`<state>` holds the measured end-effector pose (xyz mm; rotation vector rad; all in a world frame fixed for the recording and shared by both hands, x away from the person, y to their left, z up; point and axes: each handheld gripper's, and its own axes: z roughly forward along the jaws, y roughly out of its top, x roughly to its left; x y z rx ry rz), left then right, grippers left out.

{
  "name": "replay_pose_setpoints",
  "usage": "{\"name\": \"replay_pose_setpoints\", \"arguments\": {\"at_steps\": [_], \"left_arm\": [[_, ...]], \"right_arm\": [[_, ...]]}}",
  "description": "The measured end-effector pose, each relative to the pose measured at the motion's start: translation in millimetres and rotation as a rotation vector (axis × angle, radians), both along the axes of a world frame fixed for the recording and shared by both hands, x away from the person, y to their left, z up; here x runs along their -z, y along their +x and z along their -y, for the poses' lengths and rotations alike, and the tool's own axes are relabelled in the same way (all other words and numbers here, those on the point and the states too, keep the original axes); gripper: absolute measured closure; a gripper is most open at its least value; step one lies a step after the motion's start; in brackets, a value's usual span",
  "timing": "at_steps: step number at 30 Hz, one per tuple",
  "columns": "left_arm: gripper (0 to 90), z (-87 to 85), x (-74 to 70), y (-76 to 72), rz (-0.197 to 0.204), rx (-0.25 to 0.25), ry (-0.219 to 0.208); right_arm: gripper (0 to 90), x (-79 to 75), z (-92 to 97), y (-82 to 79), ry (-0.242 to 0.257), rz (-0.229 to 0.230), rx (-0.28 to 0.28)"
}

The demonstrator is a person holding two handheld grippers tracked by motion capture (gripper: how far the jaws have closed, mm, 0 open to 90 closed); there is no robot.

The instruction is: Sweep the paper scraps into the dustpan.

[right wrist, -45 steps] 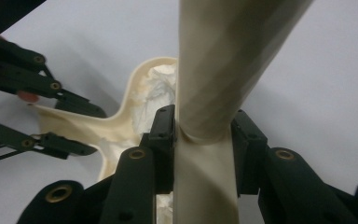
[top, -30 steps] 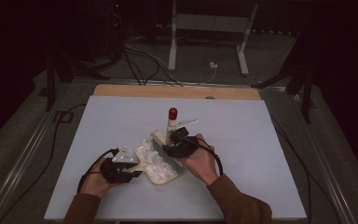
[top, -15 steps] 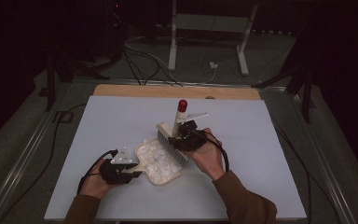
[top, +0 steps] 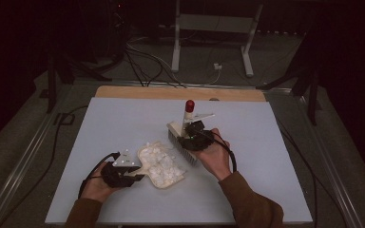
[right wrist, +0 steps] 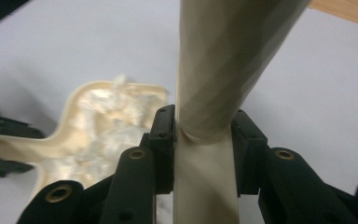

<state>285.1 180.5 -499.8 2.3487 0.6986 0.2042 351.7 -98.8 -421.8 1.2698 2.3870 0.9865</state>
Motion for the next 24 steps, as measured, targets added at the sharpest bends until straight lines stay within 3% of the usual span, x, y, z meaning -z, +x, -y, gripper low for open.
{"name": "replay_pose_setpoints", "arguments": {"at_steps": [3, 7, 8, 11, 17, 19, 20, 22, 24], "left_arm": [[66.7, 0.2, 0.0, 0.0, -0.003, 0.0, 0.001], [66.8, 0.4, -0.4, 0.2, -0.003, 0.0, 0.001], [66.7, 0.4, -0.5, 0.3, -0.002, 0.001, 0.002], [66.7, 0.5, -0.5, 0.7, -0.004, 0.001, 0.003], [66.7, 0.8, -1.1, 0.7, -0.002, 0.001, 0.005], [66.7, 0.8, -1.0, 0.8, -0.002, 0.002, 0.007], [66.7, 1.0, -0.9, 0.7, -0.004, 0.0, 0.005], [66.7, 1.1, -0.7, 0.8, -0.005, 0.001, 0.003], [66.7, 1.4, -0.7, 0.8, -0.005, 0.001, 0.006]], "right_arm": [[67.2, 6.9, 2.8, 3.2, -0.025, -0.001, 0.02], [67.2, 10.6, 6.2, 5.8, -0.023, -0.01, 0.029], [67.3, 10.0, 8.0, 6.7, -0.005, -0.021, 0.023], [67.3, 6.4, 15.6, 9.3, 0.116, -0.088, -0.04], [67.2, -1.3, 22.7, 9.6, 0.149, -0.079, -0.036], [67.2, -2.6, 26.1, 11.0, 0.171, -0.095, -0.036], [67.2, -2.6, 26.3, 10.8, 0.158, -0.082, -0.022], [67.2, -0.3, 22.8, 9.4, 0.062, -0.023, -0.002], [67.2, 6.0, 18.7, 9.4, 0.004, -0.001, 0.011]]}}
